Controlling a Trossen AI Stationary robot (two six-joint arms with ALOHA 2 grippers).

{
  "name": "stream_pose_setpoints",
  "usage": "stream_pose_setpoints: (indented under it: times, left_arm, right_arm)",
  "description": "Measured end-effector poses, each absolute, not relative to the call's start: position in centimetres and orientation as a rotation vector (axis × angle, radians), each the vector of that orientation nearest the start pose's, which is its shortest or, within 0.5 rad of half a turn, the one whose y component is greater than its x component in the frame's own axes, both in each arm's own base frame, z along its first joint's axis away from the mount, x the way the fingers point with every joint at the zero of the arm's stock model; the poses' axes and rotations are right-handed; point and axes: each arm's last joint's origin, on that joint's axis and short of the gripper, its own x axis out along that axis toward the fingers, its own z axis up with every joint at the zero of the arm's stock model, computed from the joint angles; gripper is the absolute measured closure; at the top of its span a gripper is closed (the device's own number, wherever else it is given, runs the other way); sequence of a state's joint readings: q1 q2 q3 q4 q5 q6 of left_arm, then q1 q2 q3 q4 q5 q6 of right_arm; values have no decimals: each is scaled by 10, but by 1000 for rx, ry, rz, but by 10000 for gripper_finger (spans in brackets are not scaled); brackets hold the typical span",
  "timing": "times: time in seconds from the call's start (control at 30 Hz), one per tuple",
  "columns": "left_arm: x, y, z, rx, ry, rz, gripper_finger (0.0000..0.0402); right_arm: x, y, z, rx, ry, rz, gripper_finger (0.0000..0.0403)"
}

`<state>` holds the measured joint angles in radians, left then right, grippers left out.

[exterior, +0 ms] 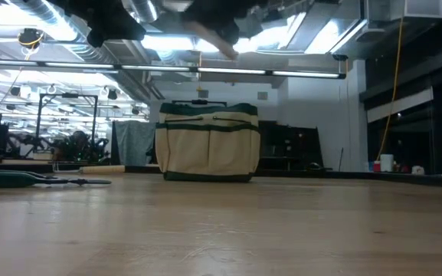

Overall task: Pick & Place Garden tools in Gardening bag
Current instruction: Put the brown trowel into the gardening bag

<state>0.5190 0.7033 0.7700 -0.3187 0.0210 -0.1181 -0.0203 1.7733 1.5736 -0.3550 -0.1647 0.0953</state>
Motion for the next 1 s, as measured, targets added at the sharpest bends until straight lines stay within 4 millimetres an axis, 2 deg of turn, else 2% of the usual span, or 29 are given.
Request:
stream_pose_setpoints:
  times: [0.37,0.6,1.0]
  left_arm:
    - [133,75,326,-182,216,511,316]
    - [133,75,326,-183,216,511,315]
    - [133,75,326,-182,216,512,315]
  right_arm:
    - [411,-13,378,78,348,107,333]
    - [411,-22,392,75,280,87,333]
    - [411,-38,397,103,225,-2,330]
